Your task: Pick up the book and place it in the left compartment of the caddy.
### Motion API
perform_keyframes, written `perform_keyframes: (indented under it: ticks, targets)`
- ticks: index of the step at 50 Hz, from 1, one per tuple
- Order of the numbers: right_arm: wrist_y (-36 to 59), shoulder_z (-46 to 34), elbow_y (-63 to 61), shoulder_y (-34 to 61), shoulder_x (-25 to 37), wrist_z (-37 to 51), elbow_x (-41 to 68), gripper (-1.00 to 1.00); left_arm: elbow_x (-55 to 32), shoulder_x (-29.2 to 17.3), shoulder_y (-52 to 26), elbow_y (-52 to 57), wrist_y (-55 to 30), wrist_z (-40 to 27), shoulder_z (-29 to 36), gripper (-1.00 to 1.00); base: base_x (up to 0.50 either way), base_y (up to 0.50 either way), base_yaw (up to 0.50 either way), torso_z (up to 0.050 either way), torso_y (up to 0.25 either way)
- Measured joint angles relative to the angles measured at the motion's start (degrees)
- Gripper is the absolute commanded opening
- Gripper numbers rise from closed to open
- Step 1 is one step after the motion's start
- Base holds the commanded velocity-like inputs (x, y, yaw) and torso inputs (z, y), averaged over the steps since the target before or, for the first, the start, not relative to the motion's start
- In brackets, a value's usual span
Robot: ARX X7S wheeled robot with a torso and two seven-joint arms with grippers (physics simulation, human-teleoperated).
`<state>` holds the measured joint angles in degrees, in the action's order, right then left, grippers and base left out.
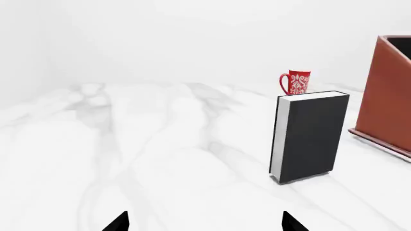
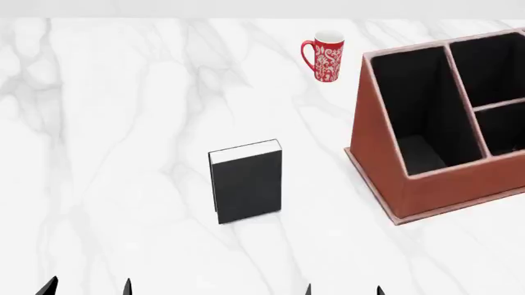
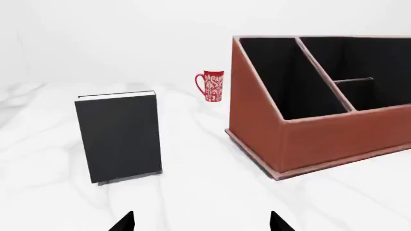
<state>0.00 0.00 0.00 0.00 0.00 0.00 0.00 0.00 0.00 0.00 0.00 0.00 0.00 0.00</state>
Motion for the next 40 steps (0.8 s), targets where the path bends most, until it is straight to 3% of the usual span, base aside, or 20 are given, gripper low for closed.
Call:
perform_keyframes:
  ticks: [16,40]
  targets:
    - [3.0,-2.7,-3.7,-0.6,2.2,2.8,1.2,1.0,-1.9,-2.3,1.2,5.3,-3.9,-2.0,2.6,1.0,0.0,0.0,0.0,0.0,0.0]
    - [26.2,-5.0,-35.1,-5.2,6.2,6.6,2.2,1.0,-3.8,-7.6,4.8,37.9,-30.8,-6.1,0.8,1.0,0.0,0.0,0.0,0.0,0.0]
